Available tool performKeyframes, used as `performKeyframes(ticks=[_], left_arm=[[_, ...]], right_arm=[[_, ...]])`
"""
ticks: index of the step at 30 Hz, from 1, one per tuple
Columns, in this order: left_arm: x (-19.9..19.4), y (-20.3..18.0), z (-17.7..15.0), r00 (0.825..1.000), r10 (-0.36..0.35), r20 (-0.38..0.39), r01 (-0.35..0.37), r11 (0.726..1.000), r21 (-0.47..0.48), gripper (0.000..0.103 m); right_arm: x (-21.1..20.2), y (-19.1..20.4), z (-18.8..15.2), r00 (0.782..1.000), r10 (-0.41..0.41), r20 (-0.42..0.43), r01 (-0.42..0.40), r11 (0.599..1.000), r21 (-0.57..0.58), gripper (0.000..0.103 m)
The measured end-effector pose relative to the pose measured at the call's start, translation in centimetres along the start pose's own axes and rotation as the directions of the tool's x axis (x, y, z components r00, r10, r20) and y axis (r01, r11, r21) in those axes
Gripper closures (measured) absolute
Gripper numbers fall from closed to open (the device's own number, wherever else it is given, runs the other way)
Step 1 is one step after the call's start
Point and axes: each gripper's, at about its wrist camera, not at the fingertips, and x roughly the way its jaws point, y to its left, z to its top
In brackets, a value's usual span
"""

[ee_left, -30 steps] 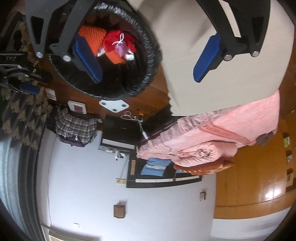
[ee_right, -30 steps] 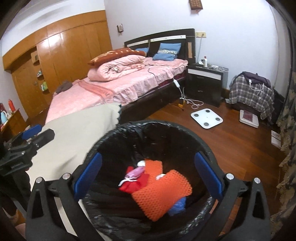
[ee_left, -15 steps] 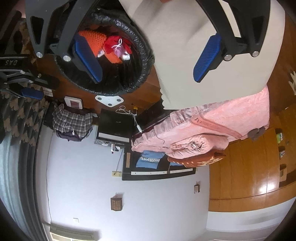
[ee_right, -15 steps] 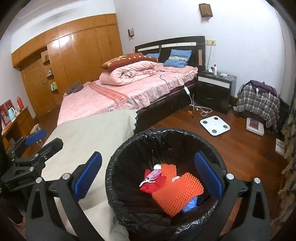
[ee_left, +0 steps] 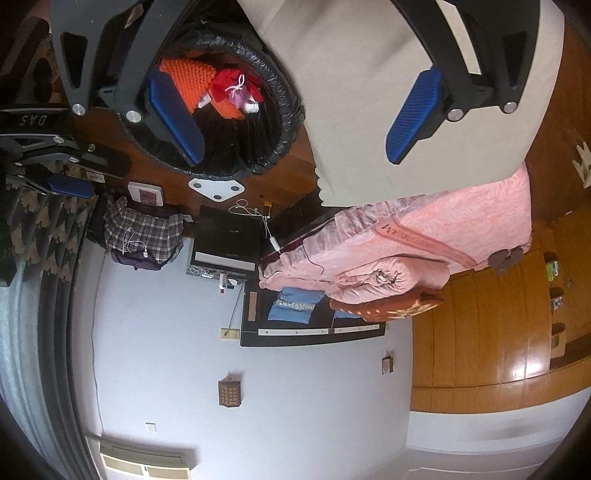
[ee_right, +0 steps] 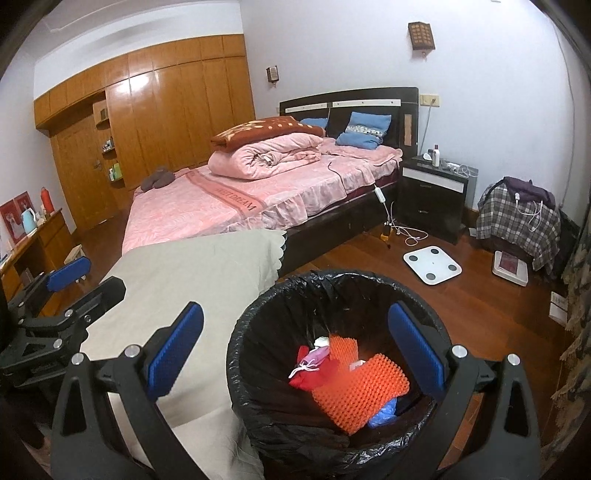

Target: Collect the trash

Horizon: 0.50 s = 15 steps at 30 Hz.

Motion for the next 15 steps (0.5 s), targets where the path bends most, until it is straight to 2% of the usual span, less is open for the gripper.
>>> performKeyframes(ticks=[15], left_arm=[[-0.31,0.01,-0.04,1.0,0.006,0.004,-0.006,1.0,0.0,0.006]], right_arm=[[-0.02,0.27,0.68,1.0,0.001,0.001,-0.001,1.0,-0.008,0.006]])
